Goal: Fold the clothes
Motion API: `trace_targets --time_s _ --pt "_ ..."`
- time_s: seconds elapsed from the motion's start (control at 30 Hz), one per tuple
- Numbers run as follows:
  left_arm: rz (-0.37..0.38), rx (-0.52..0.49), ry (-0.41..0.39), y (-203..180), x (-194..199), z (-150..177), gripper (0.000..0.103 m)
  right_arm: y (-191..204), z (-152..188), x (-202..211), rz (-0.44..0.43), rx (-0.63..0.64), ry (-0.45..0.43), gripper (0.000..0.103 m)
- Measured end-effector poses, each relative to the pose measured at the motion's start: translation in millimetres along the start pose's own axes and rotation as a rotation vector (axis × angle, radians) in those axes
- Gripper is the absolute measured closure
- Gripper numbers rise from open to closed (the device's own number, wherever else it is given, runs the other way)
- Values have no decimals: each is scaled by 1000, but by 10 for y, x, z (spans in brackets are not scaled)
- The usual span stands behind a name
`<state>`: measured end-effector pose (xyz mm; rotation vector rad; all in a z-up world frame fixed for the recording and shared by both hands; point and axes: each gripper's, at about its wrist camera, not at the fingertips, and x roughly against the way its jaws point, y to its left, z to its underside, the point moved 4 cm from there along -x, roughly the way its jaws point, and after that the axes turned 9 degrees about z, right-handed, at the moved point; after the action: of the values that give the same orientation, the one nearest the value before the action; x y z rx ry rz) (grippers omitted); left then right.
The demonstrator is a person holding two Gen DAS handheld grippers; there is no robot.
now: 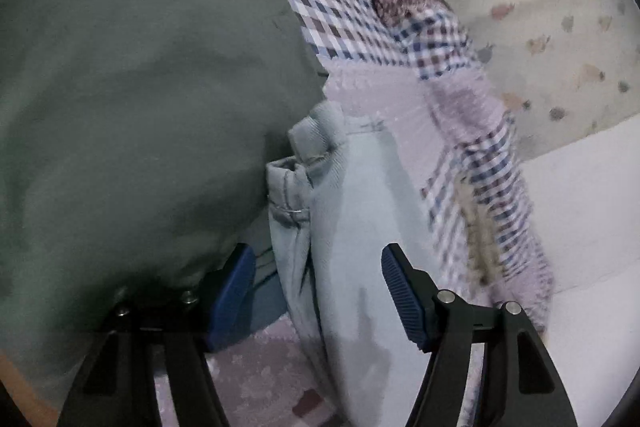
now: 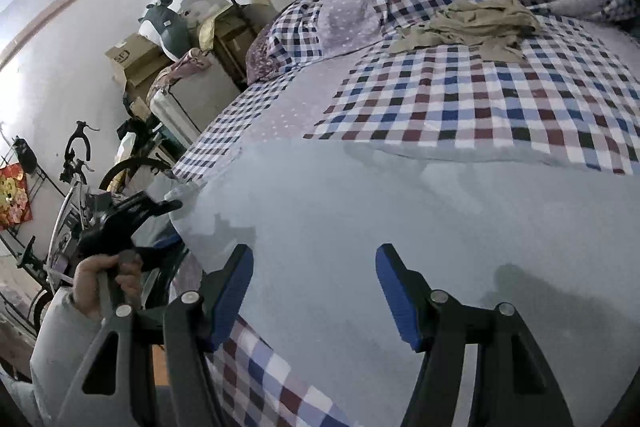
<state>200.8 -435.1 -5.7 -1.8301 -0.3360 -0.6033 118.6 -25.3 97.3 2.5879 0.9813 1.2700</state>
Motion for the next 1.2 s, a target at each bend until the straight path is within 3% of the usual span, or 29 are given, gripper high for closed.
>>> trace_targets --time_s 0.17,0.27,0.33,0.53,0.7,0.83,0.93,1.07,1.13,1.2 --pt "-4 12 -35 -23 -58 -88 33 -123 117 17 -18 -27 15 35" --pt "-27 23 -47 3 -68 -104 48 -191 159 55 -37 -44 20 36" --pt "-50 45 -50 82 -47 -109 71 -241 171 102 -39 -48 16 36" --pt "-11 81 -68 30 14 -68 84 -458 185 237 -37 -72 4 35" --pt "66 8 -104 -316 156 31 92 -664 213 392 -43 -101 -14 35" --pt "132 -141 -115 -804 207 243 93 -893 220 550 -44 -133 -44 35" --pt "197 -295 -92 -1301 215 581 93 -1061 205 668 -67 -174 -60 35" --pt "272 -573 -4 -2006 193 1403 93 -1271 176 780 -160 -272 -72 35" --pt "283 -735 78 -2237 96 1986 93 -1422 216 765 -245 -360 -63 23" --pt "268 -869 187 -2307 -98 2525 93 -1573 312 645 -330 -468 -26 21"
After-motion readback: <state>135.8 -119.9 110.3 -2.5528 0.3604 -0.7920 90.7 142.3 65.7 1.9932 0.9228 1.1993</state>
